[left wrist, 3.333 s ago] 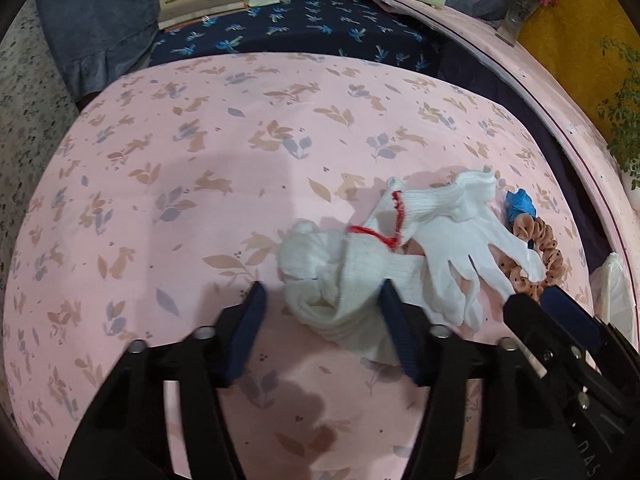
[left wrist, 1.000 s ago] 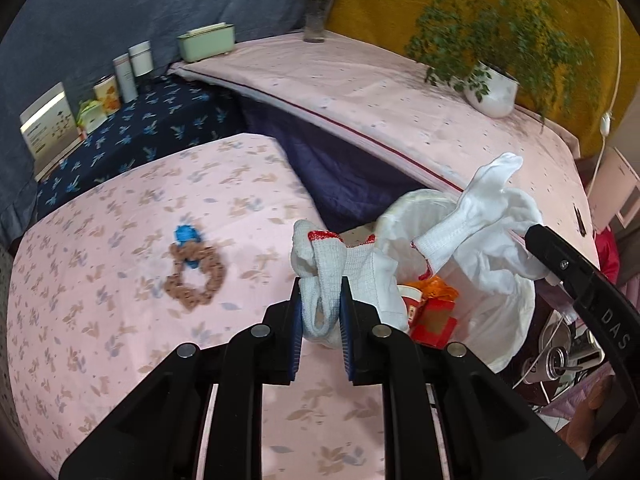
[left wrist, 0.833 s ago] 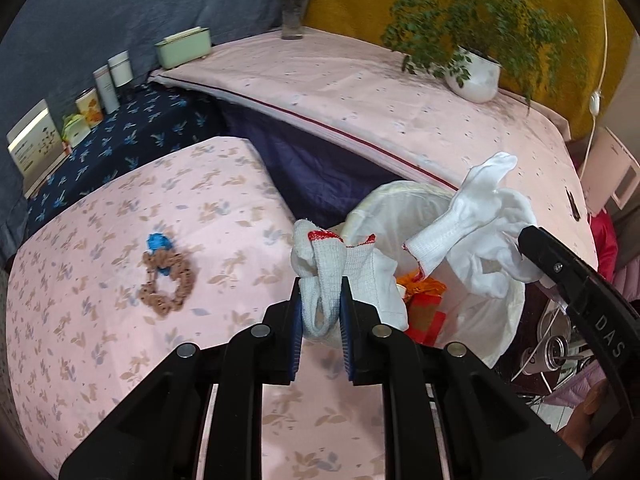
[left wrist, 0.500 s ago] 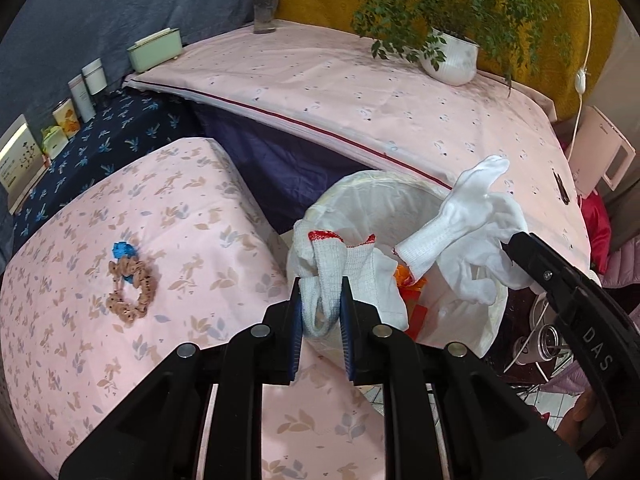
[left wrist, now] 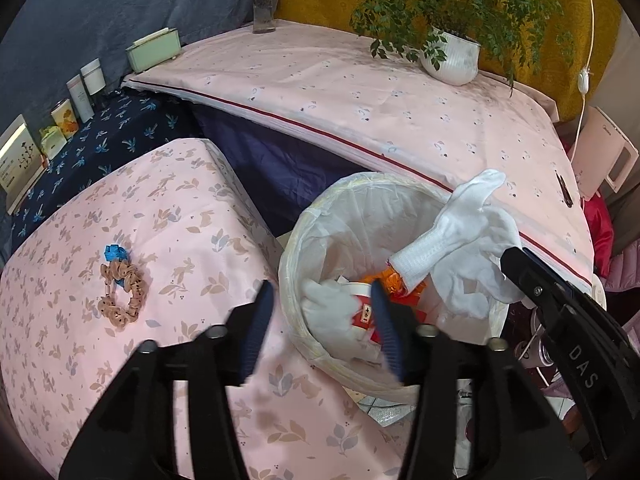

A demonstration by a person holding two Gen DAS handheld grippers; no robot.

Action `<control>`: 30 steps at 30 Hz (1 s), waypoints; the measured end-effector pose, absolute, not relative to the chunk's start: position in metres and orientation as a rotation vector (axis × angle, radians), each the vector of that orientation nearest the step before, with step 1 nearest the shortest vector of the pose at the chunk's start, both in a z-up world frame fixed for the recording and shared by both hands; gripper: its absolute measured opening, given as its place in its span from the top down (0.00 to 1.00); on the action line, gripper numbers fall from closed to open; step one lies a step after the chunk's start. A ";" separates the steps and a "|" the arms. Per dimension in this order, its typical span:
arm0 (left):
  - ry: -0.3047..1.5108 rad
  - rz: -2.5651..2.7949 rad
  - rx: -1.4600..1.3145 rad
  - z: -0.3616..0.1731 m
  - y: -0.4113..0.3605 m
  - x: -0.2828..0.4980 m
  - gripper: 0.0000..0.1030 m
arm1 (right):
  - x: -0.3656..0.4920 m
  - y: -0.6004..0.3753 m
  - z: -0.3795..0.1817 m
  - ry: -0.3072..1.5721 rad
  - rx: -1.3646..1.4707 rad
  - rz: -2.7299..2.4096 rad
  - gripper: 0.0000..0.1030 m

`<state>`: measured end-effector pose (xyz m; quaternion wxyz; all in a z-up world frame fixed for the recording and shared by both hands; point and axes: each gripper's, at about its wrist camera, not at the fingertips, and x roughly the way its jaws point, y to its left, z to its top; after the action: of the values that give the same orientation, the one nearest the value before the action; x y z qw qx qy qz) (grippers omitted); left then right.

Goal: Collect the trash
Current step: 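Carry both white gloves over the wastebasket and open both tools, then move both open tools back toward the brown scrunchie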

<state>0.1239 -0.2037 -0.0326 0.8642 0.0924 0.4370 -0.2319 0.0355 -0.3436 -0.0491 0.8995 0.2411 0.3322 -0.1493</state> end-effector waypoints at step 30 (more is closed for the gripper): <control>0.939 -0.369 0.129 -0.045 -0.152 0.136 0.37 | 0.052 -0.309 -0.045 0.700 0.453 -0.270 0.71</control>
<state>0.1357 -0.1519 -0.0448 0.8734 0.0615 0.4496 -0.1766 0.0519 -0.3087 -0.0446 0.9055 0.2195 0.3389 -0.1306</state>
